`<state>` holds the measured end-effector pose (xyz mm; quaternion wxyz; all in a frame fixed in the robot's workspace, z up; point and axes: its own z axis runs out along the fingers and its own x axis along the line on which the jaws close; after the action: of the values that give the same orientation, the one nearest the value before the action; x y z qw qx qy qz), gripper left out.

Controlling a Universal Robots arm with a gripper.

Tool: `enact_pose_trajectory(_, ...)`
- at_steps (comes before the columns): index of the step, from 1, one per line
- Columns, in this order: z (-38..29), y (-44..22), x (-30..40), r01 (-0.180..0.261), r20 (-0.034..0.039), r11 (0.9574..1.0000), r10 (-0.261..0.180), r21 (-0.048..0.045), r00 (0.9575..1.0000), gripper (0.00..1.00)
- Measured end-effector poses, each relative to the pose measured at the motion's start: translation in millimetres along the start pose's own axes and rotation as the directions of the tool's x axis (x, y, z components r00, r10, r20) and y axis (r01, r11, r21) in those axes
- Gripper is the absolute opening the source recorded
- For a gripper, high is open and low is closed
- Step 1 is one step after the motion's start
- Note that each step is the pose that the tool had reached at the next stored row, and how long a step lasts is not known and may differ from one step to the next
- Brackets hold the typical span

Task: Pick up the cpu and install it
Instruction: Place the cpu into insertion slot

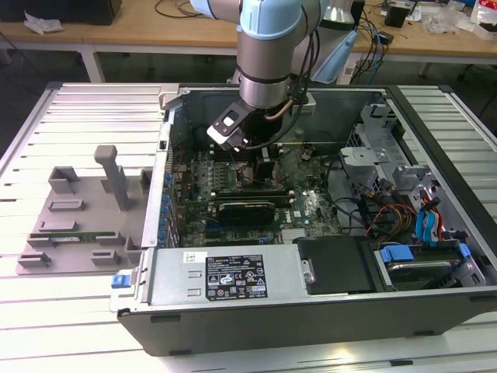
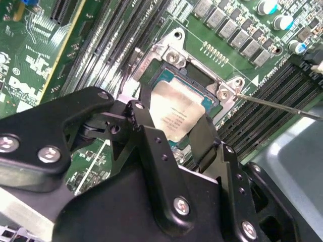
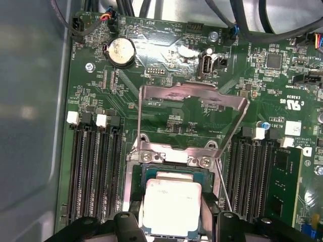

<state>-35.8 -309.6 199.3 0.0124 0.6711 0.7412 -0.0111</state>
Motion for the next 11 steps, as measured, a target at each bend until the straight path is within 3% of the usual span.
enact_pose_trajectory(7, 0.3, 0.1, 0.1, 0.0, -0.0003, 1.0, 0.0, -0.0002, 1.0, 0.54)
enact_pose_trajectory(9, 0.3, 0.2, 0.1, 0.0, -0.0004, 1.0, 0.0, -0.0003, 1.0, 0.62)
enact_pose_trajectory(11, -2.3, 0.2, 0.1, 0.0, -0.0003, 1.0, 0.0, -0.0002, 1.0, 0.62)
